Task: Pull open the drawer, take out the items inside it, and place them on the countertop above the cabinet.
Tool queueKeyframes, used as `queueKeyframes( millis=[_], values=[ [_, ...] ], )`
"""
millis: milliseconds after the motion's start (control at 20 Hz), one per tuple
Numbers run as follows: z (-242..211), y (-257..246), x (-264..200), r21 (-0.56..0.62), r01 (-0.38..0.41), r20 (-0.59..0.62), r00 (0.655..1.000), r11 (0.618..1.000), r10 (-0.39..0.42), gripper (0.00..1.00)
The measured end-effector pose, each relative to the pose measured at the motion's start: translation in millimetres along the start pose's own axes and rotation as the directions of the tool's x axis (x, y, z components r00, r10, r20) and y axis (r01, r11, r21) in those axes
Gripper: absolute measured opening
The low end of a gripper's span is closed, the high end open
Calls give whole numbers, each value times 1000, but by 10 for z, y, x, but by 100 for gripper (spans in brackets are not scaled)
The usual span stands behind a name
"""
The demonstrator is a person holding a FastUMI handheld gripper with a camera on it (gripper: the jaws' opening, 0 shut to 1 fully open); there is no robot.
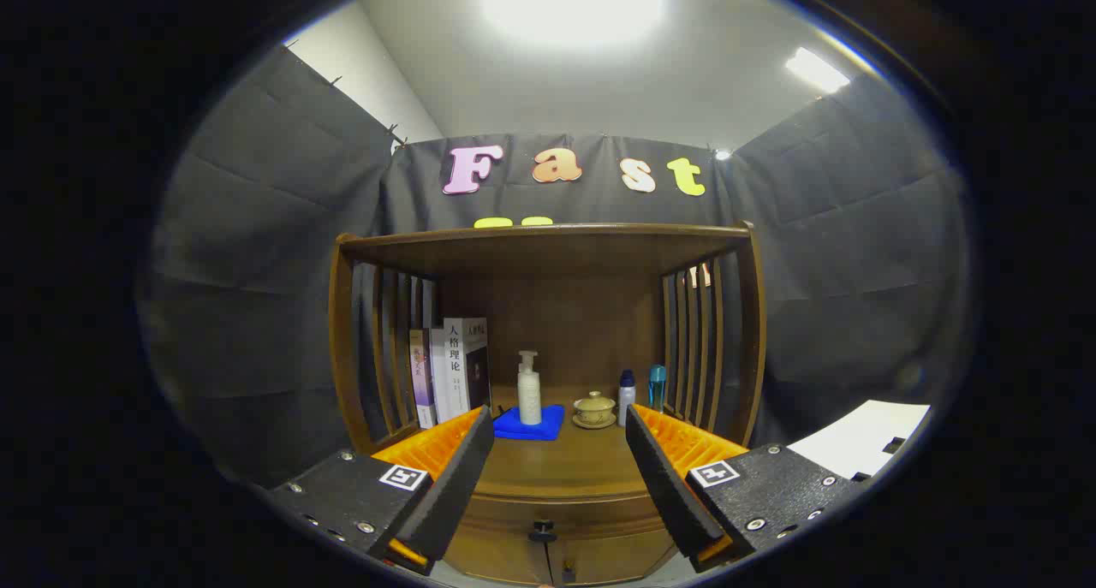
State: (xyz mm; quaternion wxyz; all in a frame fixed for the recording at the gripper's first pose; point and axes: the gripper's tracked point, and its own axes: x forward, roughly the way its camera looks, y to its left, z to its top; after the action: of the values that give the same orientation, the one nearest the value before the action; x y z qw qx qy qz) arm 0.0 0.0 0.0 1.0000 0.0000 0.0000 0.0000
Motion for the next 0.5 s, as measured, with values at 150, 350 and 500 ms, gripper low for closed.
queueKeyframes(
  millis=[150,350,500],
  values=[
    [8,-3,6,17,-3,6,1000,1000,3,96],
    [-46,4,26,12,-9,-6,1000,1000,9,95],
    [-74,2,36,20,-16,-14,1000,1000,16,96]
  ],
)
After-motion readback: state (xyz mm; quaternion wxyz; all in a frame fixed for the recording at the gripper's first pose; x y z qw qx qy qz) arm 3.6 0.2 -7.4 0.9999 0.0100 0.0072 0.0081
